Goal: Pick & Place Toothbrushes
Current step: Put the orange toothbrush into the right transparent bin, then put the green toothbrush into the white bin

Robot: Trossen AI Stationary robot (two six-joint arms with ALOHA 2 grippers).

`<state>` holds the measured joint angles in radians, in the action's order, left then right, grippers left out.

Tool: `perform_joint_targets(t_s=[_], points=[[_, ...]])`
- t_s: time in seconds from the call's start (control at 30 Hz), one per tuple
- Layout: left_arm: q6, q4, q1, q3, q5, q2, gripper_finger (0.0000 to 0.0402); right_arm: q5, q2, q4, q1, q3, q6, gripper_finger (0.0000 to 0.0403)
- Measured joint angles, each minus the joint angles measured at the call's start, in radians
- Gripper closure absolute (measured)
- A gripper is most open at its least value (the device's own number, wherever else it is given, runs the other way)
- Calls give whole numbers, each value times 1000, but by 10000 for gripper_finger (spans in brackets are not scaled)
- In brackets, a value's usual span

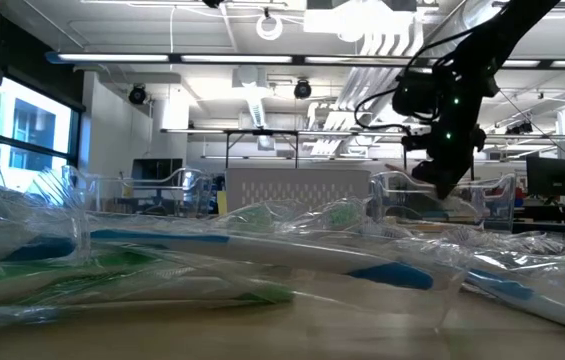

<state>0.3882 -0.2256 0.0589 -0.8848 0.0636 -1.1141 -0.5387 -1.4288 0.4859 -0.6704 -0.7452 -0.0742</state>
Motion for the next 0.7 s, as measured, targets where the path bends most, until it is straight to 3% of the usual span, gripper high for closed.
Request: perform_joint_targets(t_s=[0.1, 0.37, 0.7], points=[[0, 0, 0, 0, -1, 0, 240, -47, 3, -21, 3, 0, 13, 316], [0, -2, 0, 0, -3, 0, 240, -7, 6, -29, 4, 0, 45, 241], [5, -2, 0, 0, -7, 0, 240, -5, 170, -107, 85, 0, 99, 287]])
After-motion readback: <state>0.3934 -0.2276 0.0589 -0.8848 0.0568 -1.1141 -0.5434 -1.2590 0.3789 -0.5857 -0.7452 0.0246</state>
